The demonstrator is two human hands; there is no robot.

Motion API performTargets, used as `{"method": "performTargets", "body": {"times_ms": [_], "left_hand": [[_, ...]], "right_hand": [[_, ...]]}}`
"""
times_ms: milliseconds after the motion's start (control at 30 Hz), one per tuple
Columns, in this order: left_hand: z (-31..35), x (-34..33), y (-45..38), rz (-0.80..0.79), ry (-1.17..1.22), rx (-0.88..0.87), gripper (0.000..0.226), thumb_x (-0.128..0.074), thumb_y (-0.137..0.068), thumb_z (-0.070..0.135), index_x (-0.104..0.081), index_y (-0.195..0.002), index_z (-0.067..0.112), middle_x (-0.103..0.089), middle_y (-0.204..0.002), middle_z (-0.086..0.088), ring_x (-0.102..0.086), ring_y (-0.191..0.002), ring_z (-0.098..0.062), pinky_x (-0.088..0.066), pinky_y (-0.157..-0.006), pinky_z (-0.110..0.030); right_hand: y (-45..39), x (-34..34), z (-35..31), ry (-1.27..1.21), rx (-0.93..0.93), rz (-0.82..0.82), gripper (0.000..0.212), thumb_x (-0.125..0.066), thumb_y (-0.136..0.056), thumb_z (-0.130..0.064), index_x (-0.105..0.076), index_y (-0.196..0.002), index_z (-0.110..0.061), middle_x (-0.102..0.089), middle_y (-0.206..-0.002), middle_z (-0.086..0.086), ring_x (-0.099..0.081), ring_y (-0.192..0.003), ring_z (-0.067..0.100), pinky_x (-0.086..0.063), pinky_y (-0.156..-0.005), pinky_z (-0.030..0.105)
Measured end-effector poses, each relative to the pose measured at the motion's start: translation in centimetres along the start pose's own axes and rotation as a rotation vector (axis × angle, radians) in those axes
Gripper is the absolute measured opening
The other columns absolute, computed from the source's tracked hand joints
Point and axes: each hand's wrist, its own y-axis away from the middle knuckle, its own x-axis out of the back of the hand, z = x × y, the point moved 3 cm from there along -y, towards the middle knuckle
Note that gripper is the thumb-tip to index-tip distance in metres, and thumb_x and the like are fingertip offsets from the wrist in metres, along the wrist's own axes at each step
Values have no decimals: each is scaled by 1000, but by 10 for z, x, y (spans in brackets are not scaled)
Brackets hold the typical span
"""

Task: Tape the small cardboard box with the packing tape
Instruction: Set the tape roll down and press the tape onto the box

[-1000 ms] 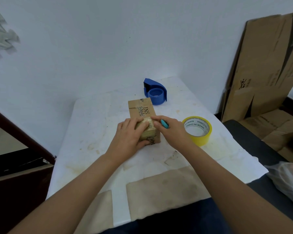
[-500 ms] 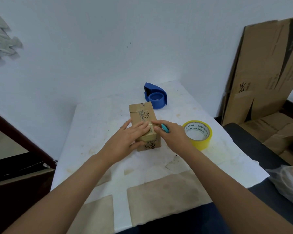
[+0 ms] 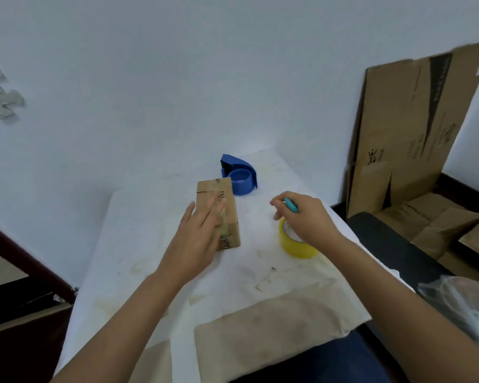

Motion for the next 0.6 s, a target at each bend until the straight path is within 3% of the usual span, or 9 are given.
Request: {"method": "performTargets", "body": {"times_ms": [133, 200, 267, 367, 467, 600], "left_hand": [[48, -19, -20, -116, 395, 143, 50, -52, -97, 9, -44, -144, 22, -40, -153, 8, -35, -141, -8, -27, -111, -19], [61, -35, -33, -163, 455, 207, 51, -51, -98, 7, -42, -145, 23, -41, -153, 6, -36, -141, -10, -23, -106, -12], [70, -45, -47, -159, 470, 244, 55, -47, -97, 2, -37, -148, 21, -39, -155, 2, -35, -141, -12, -24, -107, -14], [76, -63, -59, -210, 211, 198, 66, -42, -95, -3, -20, -154, 17, -18, -164, -4, -19, -149, -20, -21, -115, -27], [70, -69, -60, -297, -206, 135, 62, -41, -97, 9, -17, -154, 13, -18, -164, -9, -14, -150, -27, -10, -121, -44], [49, -61, -54, -349, -265, 188, 57, -41, -98, 12, -25, -152, 16, -21, -163, -6, -19, -149, -21, -3, -120, -48]], "right_hand": [[-1, 16, 26, 239, -66, -25, 18, -53, -92, -31, -67, -95, -20, -70, -89, 4, -62, -86, 25, -51, -71, 37], [4, 14, 36, 323, -76, -65, 19, -53, -92, -30, -66, -97, -18, -66, -89, 5, -61, -86, 27, -47, -67, 36], [8, 12, 42, 365, -72, -77, 22, -52, -91, -31, -66, -104, -20, -67, -94, 6, -62, -89, 27, -48, -70, 35], [14, 12, 45, 377, -34, -99, 26, -50, -93, -33, -64, -113, -23, -69, -101, 7, -63, -94, 27, -48, -73, 34], [21, 11, 43, 430, 38, -127, 25, -47, -96, -33, -64, -109, -21, -68, -99, 6, -61, -92, 27, -36, -73, 31], [25, 9, 45, 525, 91, -122, 28, -42, -97, -38, -64, -108, -24, -69, -104, 3, -60, -94, 26, -30, -76, 34]]}}
